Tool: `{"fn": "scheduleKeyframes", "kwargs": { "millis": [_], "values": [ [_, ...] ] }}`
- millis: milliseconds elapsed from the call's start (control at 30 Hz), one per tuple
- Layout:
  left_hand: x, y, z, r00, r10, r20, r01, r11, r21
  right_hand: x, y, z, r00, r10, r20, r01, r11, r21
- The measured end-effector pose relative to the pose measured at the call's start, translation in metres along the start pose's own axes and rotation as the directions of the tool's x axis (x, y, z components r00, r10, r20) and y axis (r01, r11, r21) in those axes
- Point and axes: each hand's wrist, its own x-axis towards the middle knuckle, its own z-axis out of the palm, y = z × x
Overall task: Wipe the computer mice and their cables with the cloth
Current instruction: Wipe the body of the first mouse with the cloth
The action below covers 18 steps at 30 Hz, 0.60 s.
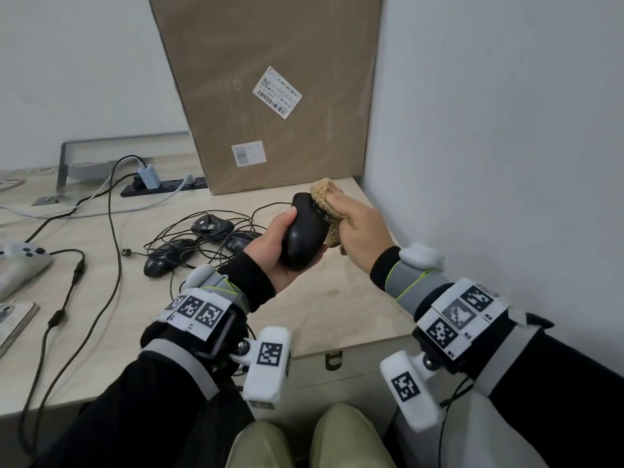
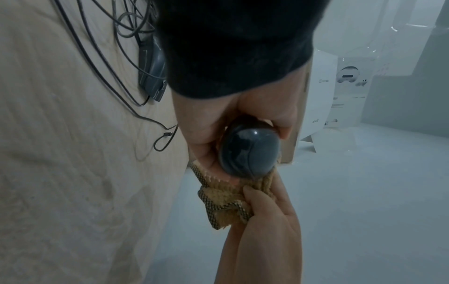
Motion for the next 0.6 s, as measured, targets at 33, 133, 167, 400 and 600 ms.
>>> {"fn": "scheduleKeyframes", "kwargs": {
  "millis": [33, 133, 167, 400, 600],
  "values": [
    [0.001, 0.000, 0.000, 1.000, 0.011, -0.004, -0.011, 1.000, -0.007, -0.002, -0.002, 0.001, 0.998, -0.055, 0.014, 0.055, 0.998, -0.031],
    [0.004, 0.000, -0.001, 0.998, 0.035, -0.054, -0.035, 0.999, 0.006, -0.006, -0.004, 0.007, 0.972, -0.227, 0.056, 0.234, 0.950, -0.206],
    [0.006, 0.000, -0.002, 0.997, 0.039, -0.072, -0.038, 0.999, 0.005, -0.009, -0.004, 0.010, 0.960, -0.271, 0.071, 0.280, 0.926, -0.255],
    [0.006, -0.004, -0.002, 0.996, -0.008, -0.092, 0.002, 0.998, -0.067, 0.002, -0.005, 0.003, 0.984, -0.176, 0.040, 0.180, 0.956, -0.233],
    [0.005, -0.001, 0.000, 0.998, 0.019, -0.054, -0.027, 0.988, -0.149, 0.003, -0.010, -0.003, 0.999, -0.040, -0.036, 0.033, 0.985, -0.169]
  ]
}}
